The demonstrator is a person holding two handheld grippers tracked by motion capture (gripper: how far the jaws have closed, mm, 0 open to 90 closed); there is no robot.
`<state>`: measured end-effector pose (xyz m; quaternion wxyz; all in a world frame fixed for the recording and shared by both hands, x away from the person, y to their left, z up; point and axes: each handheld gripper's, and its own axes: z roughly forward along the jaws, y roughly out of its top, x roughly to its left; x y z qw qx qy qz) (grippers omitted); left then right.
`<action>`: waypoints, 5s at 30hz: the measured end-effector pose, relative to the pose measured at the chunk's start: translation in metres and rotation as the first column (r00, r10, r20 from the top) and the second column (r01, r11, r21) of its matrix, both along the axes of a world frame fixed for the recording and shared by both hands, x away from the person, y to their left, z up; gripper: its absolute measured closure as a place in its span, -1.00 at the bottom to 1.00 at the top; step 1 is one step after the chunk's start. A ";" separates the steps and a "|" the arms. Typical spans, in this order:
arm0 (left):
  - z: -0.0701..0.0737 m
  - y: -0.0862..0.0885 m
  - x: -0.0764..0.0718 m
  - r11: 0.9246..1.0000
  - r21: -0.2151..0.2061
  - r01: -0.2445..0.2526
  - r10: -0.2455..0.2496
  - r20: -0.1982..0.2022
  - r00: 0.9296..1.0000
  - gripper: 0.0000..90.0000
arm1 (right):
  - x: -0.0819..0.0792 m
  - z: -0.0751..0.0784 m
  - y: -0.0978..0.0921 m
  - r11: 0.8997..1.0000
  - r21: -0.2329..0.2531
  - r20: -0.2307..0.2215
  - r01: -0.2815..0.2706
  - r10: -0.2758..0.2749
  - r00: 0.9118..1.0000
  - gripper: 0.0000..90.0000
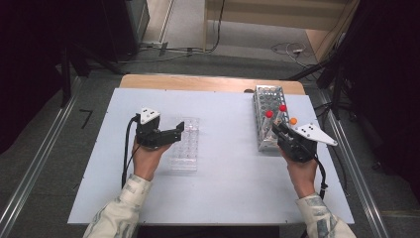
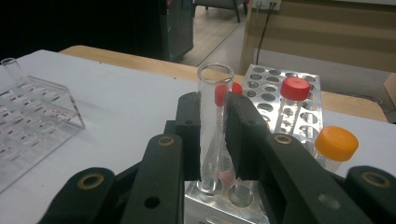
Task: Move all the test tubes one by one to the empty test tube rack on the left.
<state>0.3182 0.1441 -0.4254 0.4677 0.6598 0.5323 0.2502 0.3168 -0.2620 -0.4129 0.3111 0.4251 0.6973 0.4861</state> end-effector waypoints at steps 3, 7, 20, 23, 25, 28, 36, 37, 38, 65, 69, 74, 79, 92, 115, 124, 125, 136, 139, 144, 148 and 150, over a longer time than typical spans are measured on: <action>0.001 0.000 0.000 1.000 -0.001 0.000 0.000 0.002 1.000 -0.78 | -0.002 0.002 0.002 1.000 0.001 0.000 -0.013 0.013 1.000 0.63; 0.001 0.000 -0.001 1.000 -0.007 0.000 0.000 0.004 1.000 -0.78 | -0.005 0.003 0.006 0.999 0.001 -0.006 -0.034 0.034 0.999 0.63; 0.007 -0.007 -0.006 1.000 -0.015 0.026 -0.025 0.027 0.999 -0.75 | -0.010 -0.005 0.032 0.991 -0.004 -0.051 -0.131 0.130 0.990 0.63; 0.009 -0.012 -0.008 0.999 -0.014 0.045 -0.045 0.032 0.998 -0.74 | -0.013 -0.008 0.042 0.987 -0.010 -0.064 -0.161 0.160 0.985 0.63; 0.009 -0.017 -0.010 0.998 -0.017 0.063 -0.062 0.034 0.997 -0.74 | -0.015 -0.010 0.048 0.983 -0.013 -0.067 -0.181 0.180 0.981 0.63; 0.011 -0.025 -0.013 0.995 -0.017 0.094 -0.093 0.040 0.995 -0.74 | -0.018 -0.013 0.058 0.977 -0.022 -0.074 -0.210 0.208 0.975 0.63; 0.014 -0.050 -0.023 0.983 -0.015 0.183 -0.183 0.044 0.982 -0.73 | -0.023 -0.024 0.083 0.962 -0.038 -0.100 -0.269 0.265 0.959 0.63; 0.014 -0.054 -0.024 0.981 -0.013 0.193 -0.193 0.042 0.980 -0.73 | -0.024 -0.026 0.086 0.961 -0.041 -0.107 -0.275 0.269 0.957 0.63; 0.013 -0.057 -0.025 0.979 -0.011 0.203 -0.203 0.042 0.978 -0.73 | -0.024 -0.027 0.088 0.959 -0.042 -0.111 -0.279 0.273 0.956 0.63; 0.005 -0.099 -0.034 0.913 -0.011 0.407 -0.406 0.050 0.913 0.39 | -0.033 -0.033 0.117 0.935 -0.052 -0.121 -0.352 0.344 0.931 0.63; 0.004 -0.100 -0.035 0.908 -0.009 0.418 -0.417 0.050 0.907 0.54 | -0.034 -0.033 0.117 0.934 -0.056 -0.117 -0.353 0.345 0.931 0.63; 0.003 -0.101 -0.035 0.903 -0.008 0.430 -0.429 0.041 0.902 0.63 | -0.034 -0.033 0.118 0.933 -0.061 -0.113 -0.355 0.347 0.931 0.63; 0.003 -0.101 -0.035 0.903 -0.007 0.429 -0.428 0.038 0.903 0.65 | -0.034 -0.034 0.118 0.933 -0.065 -0.110 -0.355 0.347 0.931 0.63; 0.004 -0.101 -0.035 0.905 -0.009 0.425 -0.424 0.047 0.904 0.68 | -0.035 -0.033 0.118 0.926 -0.056 -0.113 -0.373 0.366 0.924 0.43; 0.034 -0.055 -0.030 0.945 -0.077 0.318 -0.306 0.137 0.942 0.69 | -0.028 -0.028 0.104 0.929 -0.033 -0.151 -0.370 0.361 0.920 -0.10; 0.044 -0.023 -0.025 0.971 -0.099 0.217 -0.198 0.172 0.965 0.69 | -0.027 -0.027 0.101 0.933 -0.028 -0.148 -0.359 0.351 0.925 -0.09; 0.044 -0.020 -0.025 0.976 -0.095 0.197 -0.179 0.173 0.969 0.69 | -0.027 -0.027 0.101 0.933 -0.028 -0.150 -0.358 0.350 0.925 -0.09; 0.037 0.002 -0.011 0.998 -0.019 0.055 -0.051 0.177 0.983 0.69 | -0.026 -0.028 0.101 0.935 -0.027 -0.155 -0.355 0.347 0.925 -0.09; 0.034 0.000 -0.008 0.999 -0.001 0.040 -0.039 0.175 0.984 0.69 | -0.027 -0.028 0.101 0.934 -0.030 -0.154 -0.355 0.347 0.925 -0.09; 0.030 0.000 -0.005 1.000 0.010 0.022 -0.024 0.179 0.984 0.69 | -0.026 -0.027 0.100 0.935 -0.029 -0.151 -0.354 0.346 0.926 -0.08; 0.027 -0.004 -0.002 1.000 0.022 0.018 -0.021 0.180 0.983 0.69 | -0.026 -0.028 0.100 0.934 -0.030 -0.151 -0.355 0.347 0.926 -0.08; 0.025 -0.006 -0.001 0.999 0.039 0.020 -0.027 0.175 0.984 0.69 | -0.026 -0.028 0.100 0.934 -0.030 -0.149 -0.355 0.347 0.926 -0.08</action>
